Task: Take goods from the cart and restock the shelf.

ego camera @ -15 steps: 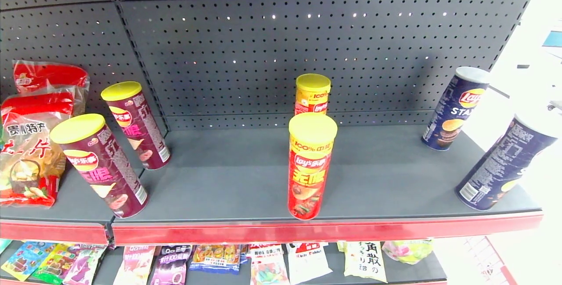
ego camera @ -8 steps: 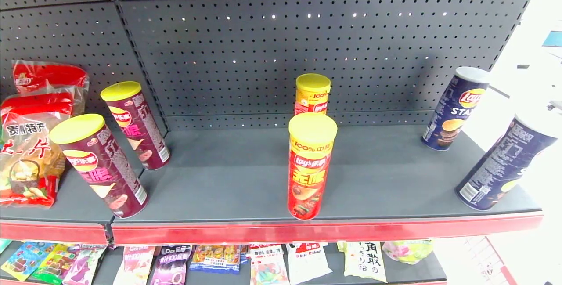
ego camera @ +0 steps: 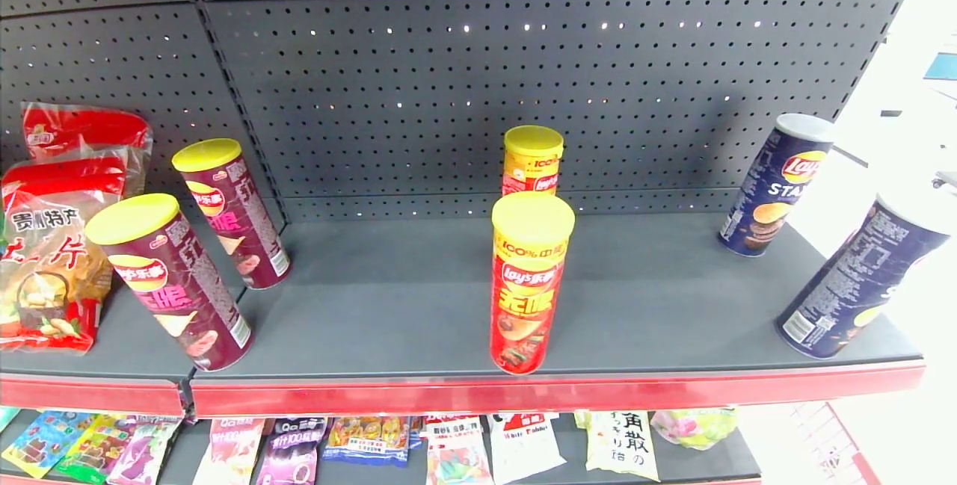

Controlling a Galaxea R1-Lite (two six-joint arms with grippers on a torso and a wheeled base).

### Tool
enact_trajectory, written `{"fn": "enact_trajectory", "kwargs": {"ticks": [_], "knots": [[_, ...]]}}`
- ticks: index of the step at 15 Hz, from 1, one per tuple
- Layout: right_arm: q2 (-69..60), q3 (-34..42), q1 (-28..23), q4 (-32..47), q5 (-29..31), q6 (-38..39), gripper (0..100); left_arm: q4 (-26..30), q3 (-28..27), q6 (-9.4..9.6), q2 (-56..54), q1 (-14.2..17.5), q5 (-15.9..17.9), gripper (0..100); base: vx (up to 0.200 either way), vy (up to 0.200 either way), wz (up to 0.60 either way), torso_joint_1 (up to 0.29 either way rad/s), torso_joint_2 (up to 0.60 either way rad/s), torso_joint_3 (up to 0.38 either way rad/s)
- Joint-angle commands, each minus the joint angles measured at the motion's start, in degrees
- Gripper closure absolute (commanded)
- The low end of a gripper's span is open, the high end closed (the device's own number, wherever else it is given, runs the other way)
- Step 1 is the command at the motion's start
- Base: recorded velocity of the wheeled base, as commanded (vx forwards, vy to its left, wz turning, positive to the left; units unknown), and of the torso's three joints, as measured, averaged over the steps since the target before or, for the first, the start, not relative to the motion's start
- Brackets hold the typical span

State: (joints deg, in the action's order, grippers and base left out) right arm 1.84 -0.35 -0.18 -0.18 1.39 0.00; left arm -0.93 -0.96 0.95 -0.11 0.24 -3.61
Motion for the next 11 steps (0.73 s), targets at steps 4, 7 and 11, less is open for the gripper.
{"fn": "enact_trajectory", "kwargs": {"ticks": [4, 7, 11], "knots": [[-1.75, 0.35, 0.01, 0.01, 0.02, -0.09, 0, 0.93, 0.88, -1.65, 0.11, -0.07, 4.22, 0, 0.000, 0.000, 0.00, 0.000, 0.00, 0.000], [-1.75, 0.35, 0.01, 0.01, -0.07, 0.00, 0, 0.84, 0.96, -1.74, 0.11, -0.07, 2.73, 0, 0.000, 0.000, 0.00, 0.000, 0.00, 0.000], [-1.75, 0.35, -0.08, 0.01, -0.07, 0.09, 0, 0.84, 0.96, -1.39, 0.11, 0.02, 2.82, 0, 0.000, 0.000, 0.00, 0.000, 0.00, 0.000]]}}
